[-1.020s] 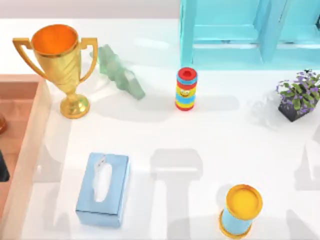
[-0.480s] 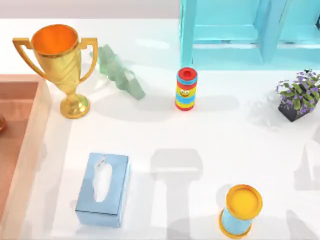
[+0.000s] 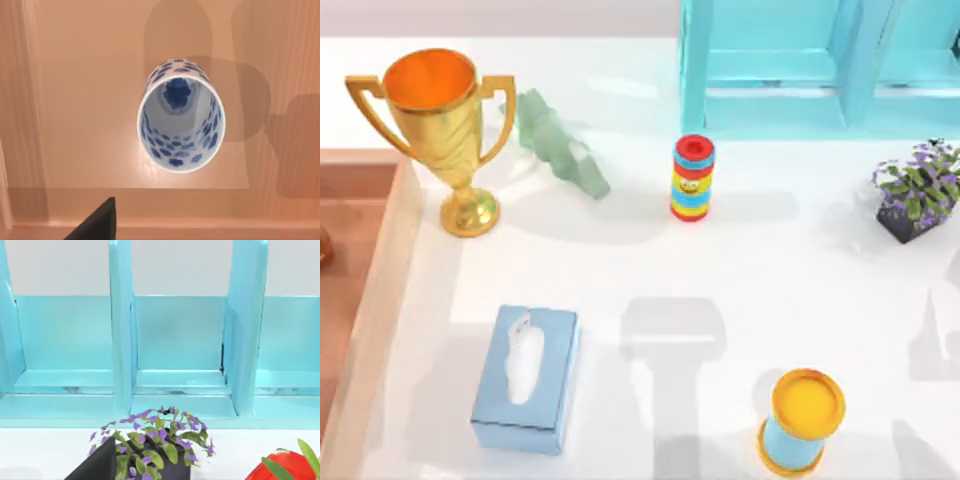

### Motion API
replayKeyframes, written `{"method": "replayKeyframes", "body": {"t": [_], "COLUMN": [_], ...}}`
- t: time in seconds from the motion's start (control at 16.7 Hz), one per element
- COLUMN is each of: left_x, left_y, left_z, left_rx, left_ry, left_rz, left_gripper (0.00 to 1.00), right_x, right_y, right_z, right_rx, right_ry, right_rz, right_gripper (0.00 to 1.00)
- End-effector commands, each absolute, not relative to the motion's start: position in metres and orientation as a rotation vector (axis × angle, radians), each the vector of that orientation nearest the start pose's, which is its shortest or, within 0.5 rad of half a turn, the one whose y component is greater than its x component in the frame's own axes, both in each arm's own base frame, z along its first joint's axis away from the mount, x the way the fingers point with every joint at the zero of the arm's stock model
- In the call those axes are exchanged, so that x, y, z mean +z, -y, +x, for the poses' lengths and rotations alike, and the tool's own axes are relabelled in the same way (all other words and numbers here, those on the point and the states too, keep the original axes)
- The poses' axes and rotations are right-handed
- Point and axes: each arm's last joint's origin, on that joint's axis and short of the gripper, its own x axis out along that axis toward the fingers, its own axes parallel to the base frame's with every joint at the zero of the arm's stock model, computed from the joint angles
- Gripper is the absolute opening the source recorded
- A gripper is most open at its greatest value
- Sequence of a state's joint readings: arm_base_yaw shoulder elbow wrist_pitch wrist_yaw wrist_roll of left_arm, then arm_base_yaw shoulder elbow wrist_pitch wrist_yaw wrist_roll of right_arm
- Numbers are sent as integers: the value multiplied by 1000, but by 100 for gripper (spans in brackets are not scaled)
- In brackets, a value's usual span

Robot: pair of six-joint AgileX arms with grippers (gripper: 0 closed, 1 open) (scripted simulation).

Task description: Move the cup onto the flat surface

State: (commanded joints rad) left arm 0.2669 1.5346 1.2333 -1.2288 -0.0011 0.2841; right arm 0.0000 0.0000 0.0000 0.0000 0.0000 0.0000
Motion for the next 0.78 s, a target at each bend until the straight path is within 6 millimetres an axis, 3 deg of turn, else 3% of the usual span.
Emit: {"method": "replayKeyframes", "body": {"t": [0.48,0.6,0.78], "left_x": [247,237,206], "left_y": [-77,-77,-79], "left_z": [268,269,272], "left_rx": [-14,-14,-11], "left_ry": [-1567,-1572,-1567], "left_rz": [18,15,15], "left_gripper": [100,100,100], "right_x": [160,160,160], "right_y": [1,1,1], "right_z": [106,106,106], "right_rx": [0,0,0], "right_ry": [0,0,0], "right_rz": [0,0,0], "right_gripper": [100,100,100]}}
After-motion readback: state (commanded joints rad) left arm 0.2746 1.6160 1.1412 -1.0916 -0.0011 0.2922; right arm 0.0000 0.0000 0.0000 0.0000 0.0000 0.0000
